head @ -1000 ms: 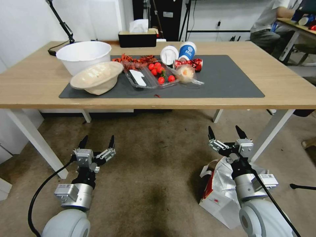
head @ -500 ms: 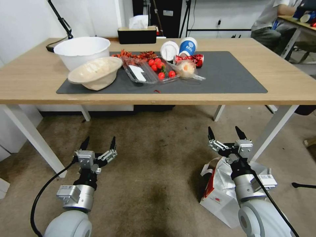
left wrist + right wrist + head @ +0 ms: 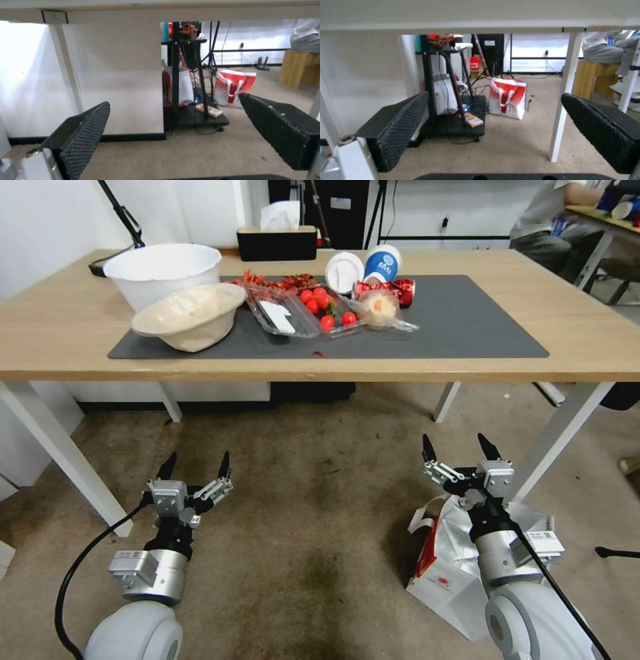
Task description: Pick up the food delivery bag from the floor and place it on the table.
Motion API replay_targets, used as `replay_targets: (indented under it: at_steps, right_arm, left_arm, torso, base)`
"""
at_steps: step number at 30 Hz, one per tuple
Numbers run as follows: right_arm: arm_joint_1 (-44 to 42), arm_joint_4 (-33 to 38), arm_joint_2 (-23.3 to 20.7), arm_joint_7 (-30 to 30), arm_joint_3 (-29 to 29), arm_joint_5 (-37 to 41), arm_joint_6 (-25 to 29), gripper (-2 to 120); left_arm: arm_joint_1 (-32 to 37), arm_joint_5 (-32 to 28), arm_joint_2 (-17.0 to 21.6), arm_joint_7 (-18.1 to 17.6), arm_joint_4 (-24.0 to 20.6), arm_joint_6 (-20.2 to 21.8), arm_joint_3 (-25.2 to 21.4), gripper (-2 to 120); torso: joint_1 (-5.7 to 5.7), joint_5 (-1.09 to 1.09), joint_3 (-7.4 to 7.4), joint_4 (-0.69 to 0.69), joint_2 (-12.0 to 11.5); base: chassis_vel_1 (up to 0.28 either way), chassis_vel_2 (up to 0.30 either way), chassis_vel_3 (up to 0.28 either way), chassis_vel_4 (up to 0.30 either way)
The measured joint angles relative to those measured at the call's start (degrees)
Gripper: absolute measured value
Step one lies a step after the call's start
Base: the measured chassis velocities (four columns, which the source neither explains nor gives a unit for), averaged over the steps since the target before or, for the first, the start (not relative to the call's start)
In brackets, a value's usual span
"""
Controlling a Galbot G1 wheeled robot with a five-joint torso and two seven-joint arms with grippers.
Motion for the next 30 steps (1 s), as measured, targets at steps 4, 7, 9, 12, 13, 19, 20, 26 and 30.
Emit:
replay_targets:
  at_steps: [4,7,9,12,13,19,20,26,30]
  right_arm:
    - [0.0,-0.2,0.0,0.0,0.0,0.0,0.0,100]
    - [0.1,-0.2,0.0,0.0,0.0,0.1,0.0,100]
    - [0.1,-0.3,0.0,0.0,0.0,0.1,0.0,100]
    - [0.0,-0.4,0.0,0.0,0.0,0.2,0.0,100]
    - [-0.2,-0.5,-0.1,0.0,0.0,0.2,0.0,100]
    - [-0.2,-0.6,-0.2,0.0,0.0,0.3,0.1,100]
    - [-0.2,-0.6,-0.3,0.0,0.0,0.3,0.1,100]
    - [-0.2,-0.6,-0.1,0.0,0.0,0.4,0.1,100]
    - [-0.2,-0.8,-0.1,0.3,0.0,0.5,0.2,100]
  left_arm:
    - [0.0,0.2,-0.1,0.0,0.2,0.0,0.1,97]
    - [0.0,0.2,-0.1,0.2,0.4,0.0,0.1,97]
    - [-0.1,0.3,-0.1,0.3,0.7,-0.1,0.1,96]
    - [-0.1,0.4,-0.1,0.3,0.8,-0.1,0.2,96]
    - [-0.1,0.4,-0.1,0.3,0.8,-0.1,0.1,96]
    - [-0.2,0.3,0.0,0.3,1.1,-0.1,0.0,96]
    - [-0.2,0.3,-0.1,0.4,1.2,-0.1,0.0,96]
    - [-0.3,0.4,-0.2,0.6,1.5,-0.2,0.3,96]
    - [-0.3,0.5,-0.2,0.6,1.7,-0.2,0.5,97]
  torso:
    - [-0.27,0.0,-0.66,0.0,-0.9]
    - [-0.41,0.0,-1.04,0.0,-1.4]
    - [-0.56,-0.01,-1.32,0.0,-1.9]
    - [-0.72,0.0,-1.64,0.0,-2.3]
    - [-0.82,0.0,-1.88,0.0,-2.7]
    - [-1.03,0.0,-2.96,0.0,-4.0]
    - [-1.09,0.0,-3.26,0.0,-4.3]
    - [-1.44,0.0,-4.32,0.0,-5.8]
    - [-1.68,0.0,-5.68,0.0,-7.4]
  base:
    - [0.0,0.0,0.0,0.0]
    - [0.0,0.0,0.0,0.0]
    - [0.0,0.0,0.0,0.0]
    - [0.0,0.0,0.0,0.0]
    - [0.0,0.0,0.0,0.0]
    - [0.0,0.0,0.0,0.0]
    - [0.0,0.0,0.0,0.0]
    - [0.0,0.0,0.0,0.0]
    - [0.0,0.0,0.0,0.0]
